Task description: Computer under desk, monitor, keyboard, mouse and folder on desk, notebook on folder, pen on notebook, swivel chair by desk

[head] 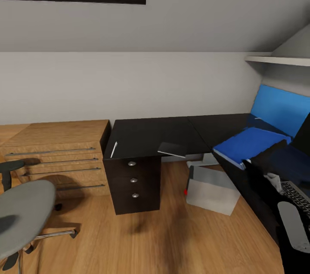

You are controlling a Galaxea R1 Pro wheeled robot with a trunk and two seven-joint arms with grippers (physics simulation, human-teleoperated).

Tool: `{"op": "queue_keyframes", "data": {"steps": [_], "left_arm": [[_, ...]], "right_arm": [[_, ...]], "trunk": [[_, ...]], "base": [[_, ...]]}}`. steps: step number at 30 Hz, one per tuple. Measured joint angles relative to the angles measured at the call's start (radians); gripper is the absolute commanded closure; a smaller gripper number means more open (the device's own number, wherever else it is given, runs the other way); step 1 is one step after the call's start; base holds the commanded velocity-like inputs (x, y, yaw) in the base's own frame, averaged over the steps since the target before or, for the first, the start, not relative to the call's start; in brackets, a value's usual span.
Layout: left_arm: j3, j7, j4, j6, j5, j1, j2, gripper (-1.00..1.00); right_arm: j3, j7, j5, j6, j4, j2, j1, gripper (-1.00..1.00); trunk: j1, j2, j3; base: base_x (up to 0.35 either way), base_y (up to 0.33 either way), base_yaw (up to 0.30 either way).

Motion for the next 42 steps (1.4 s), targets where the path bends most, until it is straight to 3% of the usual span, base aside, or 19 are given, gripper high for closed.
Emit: {"op": "queue_keyframes", "data": {"steps": [1, 4, 5, 6, 7, 9, 10, 16, 20, 28, 42], "left_arm": [[0.0, 0.0, 0.0, 0.0, 0.0, 0.0, -0.001, -1.0], [0.0, 0.0, 0.0, 0.0, -0.001, 0.0, -0.001, -1.0], [0.0, 0.0, 0.0, 0.0, -0.001, 0.0, -0.001, -1.0], [0.0, -0.001, 0.0, -0.001, -0.001, 0.0, -0.001, -1.0], [0.0, -0.001, 0.0, -0.001, -0.001, 0.0, -0.001, -1.0], [-0.001, -0.001, 0.0, 0.0, -0.001, 0.0, 0.0, -1.0], [-0.001, -0.001, 0.0, 0.0, -0.001, 0.0, 0.0, -1.0], [-0.001, -0.001, 0.0, 0.0, -0.001, 0.0, 0.0, -1.0], [-0.001, -0.001, 0.0, 0.0, -0.002, 0.0, 0.0, -1.0], [-0.001, -0.001, 0.0, -0.001, -0.003, 0.0, 0.0, -1.0], [-0.001, -0.001, 0.0, -0.001, -0.003, 0.0, 0.001, -1.0]], "right_arm": [[0.033, -0.012, -0.002, -0.079, 0.074, 0.0, -0.074, 1.0], [0.095, -0.033, -0.003, -0.208, 0.211, 0.002, -0.184, 1.0], [0.119, -0.039, -0.006, -0.284, 0.289, 0.004, -0.234, 1.0], [0.145, -0.047, -0.005, -0.431, 0.445, 0.021, -0.326, 1.0], [0.149, -0.048, -0.005, -0.473, 0.498, 0.03, -0.355, 1.0], [0.159, -0.052, -0.011, -0.619, 0.672, 0.081, -0.443, 1.0], [0.16, -0.052, -0.011, -0.657, 0.725, 0.097, -0.465, 1.0], [0.166, -0.051, -0.01, -0.718, 0.82, 0.132, -0.5, 1.0], [0.166, -0.03, -0.009, -0.719, 0.823, 0.135, -0.502, 1.0], [0.162, 0.083, -0.019, -0.718, 0.825, 0.143, -0.503, 1.0], [0.156, 0.095, -0.021, -0.719, 0.828, 0.144, -0.502, 1.0]], "trunk": [[0.0, 0.0, 0.0], [0.0, 0.0, 0.0], [0.0, 0.0, 0.0], [0.0, 0.0, 0.0], [0.0, 0.0, 0.0], [0.0, 0.0, 0.0], [0.0, 0.0, 0.0], [0.0, 0.0, 0.0], [0.0, 0.0, 0.0], [0.0, 0.0, 0.0], [0.0, 0.0, 0.0]], "base": [[0.0, 0.0, 0.0], [0.0, 0.0, 0.0], [0.0, 0.0, 0.0], [0.0, 0.0, 0.0], [0.0, 0.0, 0.0], [0.0, 0.0, 0.0], [0.0, 0.0, 0.0], [0.0, 0.0, 0.0], [0.0, 0.0, 0.0], [0.0, 0.0, 0.0], [0.086, -0.073, 0.0]]}}
